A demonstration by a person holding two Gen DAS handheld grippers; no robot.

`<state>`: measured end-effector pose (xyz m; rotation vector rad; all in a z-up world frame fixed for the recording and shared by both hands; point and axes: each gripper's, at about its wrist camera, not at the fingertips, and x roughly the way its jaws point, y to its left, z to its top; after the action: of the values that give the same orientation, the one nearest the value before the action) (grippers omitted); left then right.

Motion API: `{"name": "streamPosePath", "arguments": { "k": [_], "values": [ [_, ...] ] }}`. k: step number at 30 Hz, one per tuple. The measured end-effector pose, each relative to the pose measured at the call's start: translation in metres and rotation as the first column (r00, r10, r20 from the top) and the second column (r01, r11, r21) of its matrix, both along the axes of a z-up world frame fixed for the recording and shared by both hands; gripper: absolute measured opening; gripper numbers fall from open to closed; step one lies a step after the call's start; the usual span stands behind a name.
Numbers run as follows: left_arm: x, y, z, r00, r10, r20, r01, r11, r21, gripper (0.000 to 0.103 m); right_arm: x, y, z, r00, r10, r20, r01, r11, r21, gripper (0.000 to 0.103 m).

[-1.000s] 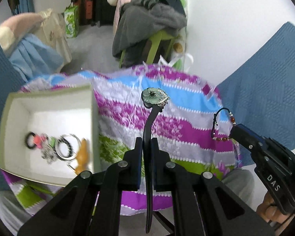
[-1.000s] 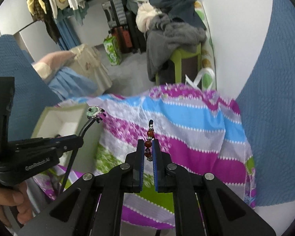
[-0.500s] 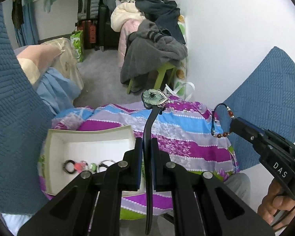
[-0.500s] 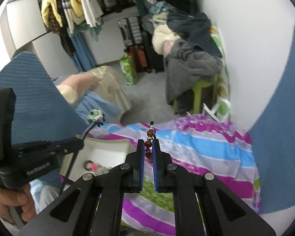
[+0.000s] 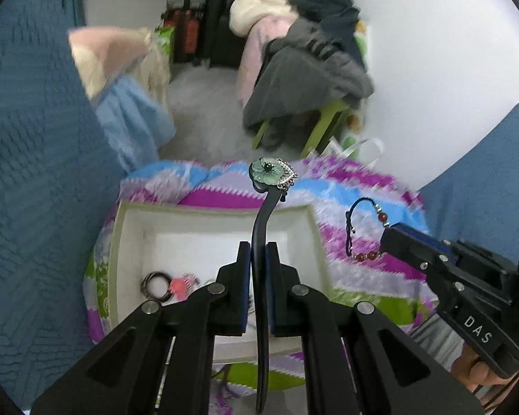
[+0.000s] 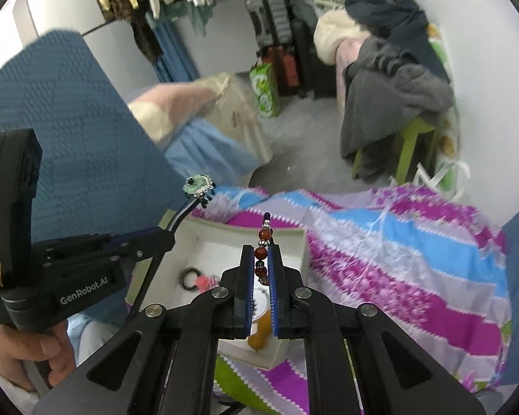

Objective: Organize jewelry
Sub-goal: 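Carry the hairpin with the left tool while the right carries the bracelet to the box, then open both tools to drop the hairpin and bracelet into the box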

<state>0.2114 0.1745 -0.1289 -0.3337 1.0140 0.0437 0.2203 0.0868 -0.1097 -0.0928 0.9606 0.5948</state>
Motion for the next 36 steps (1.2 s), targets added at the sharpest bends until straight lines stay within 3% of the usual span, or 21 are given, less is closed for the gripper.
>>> {"name": "streamPosePath", "arguments": {
  "k": [8, 13, 16, 18, 21, 22, 23, 25, 27, 28, 31, 36],
  "values": [
    [-0.008, 0.017, -0.064, 0.994, 0.025, -0.102, -0.029, 0.999, -0.038, 0.008, 0.001, 0.014, -0.063, 0.994, 0.022, -0.107, -0.030, 0.997, -0.073, 0.006],
    [-0.005, 0.018, -0.073, 0.989, 0.031, -0.145, -0.028, 0.999, 0.022, 0.008, 0.003, 0.019, -0.083, 0.988, 0.030, -0.151, -0.045, 0.994, -0.098, 0.007],
    [-0.005, 0.022, -0.074, 0.990, 0.033, -0.137, -0.035, 0.999, -0.010, 0.008, 0.005, 0.018, -0.083, 0.987, 0.040, -0.158, -0.057, 0.992, -0.109, 0.009],
    [-0.006, 0.024, -0.073, 0.989, 0.036, -0.141, -0.036, 0.999, 0.001, 0.008, 0.007, 0.015, -0.082, 0.986, 0.042, -0.161, -0.060, 0.992, -0.111, 0.029],
    [-0.009, 0.024, -0.070, 0.988, 0.046, -0.150, -0.046, 0.999, 0.004, 0.009, 0.008, 0.011, -0.077, 0.988, 0.035, -0.152, -0.051, 0.994, -0.102, 0.043],
    [-0.010, 0.024, -0.068, 0.987, 0.051, -0.153, -0.051, 0.999, 0.007, 0.016, 0.007, 0.010, -0.072, 0.989, 0.033, -0.146, -0.048, 0.994, -0.101, 0.045],
    [-0.012, 0.024, -0.064, 0.986, 0.059, -0.153, -0.057, 0.998, 0.014, 0.031, 0.007, 0.009, -0.069, 0.990, 0.033, -0.139, -0.047, 0.994, -0.101, 0.049],
    [-0.016, 0.024, -0.053, 0.990, 0.069, -0.126, -0.066, 0.997, 0.027, 0.052, 0.006, 0.005, -0.058, 0.993, 0.027, -0.115, -0.037, 0.995, -0.092, 0.056],
    [-0.024, 0.023, -0.036, 0.993, 0.078, -0.089, -0.075, 0.996, 0.040, 0.056, 0.003, 0.001, -0.039, 0.997, 0.018, -0.078, -0.024, 0.997, -0.076, 0.071],
    [-0.026, 0.022, -0.030, 0.993, 0.080, -0.082, -0.076, 0.996, 0.043, 0.056, 0.002, -0.001, -0.032, 0.998, 0.015, -0.064, -0.019, 0.997, -0.071, 0.074],
    [-0.035, 0.021, -0.005, 0.995, 0.090, -0.049, -0.087, 0.994, 0.064, 0.057, -0.003, -0.008, 0.000, 1.000, -0.002, 0.001, 0.002, 0.999, -0.048, 0.076],
    [-0.057, 0.014, 0.044, 0.993, 0.100, 0.065, -0.107, 0.989, 0.106, 0.079, -0.021, -0.024, 0.056, 0.991, -0.025, 0.134, 0.025, 1.000, 0.000, 0.078]
  ]
}}
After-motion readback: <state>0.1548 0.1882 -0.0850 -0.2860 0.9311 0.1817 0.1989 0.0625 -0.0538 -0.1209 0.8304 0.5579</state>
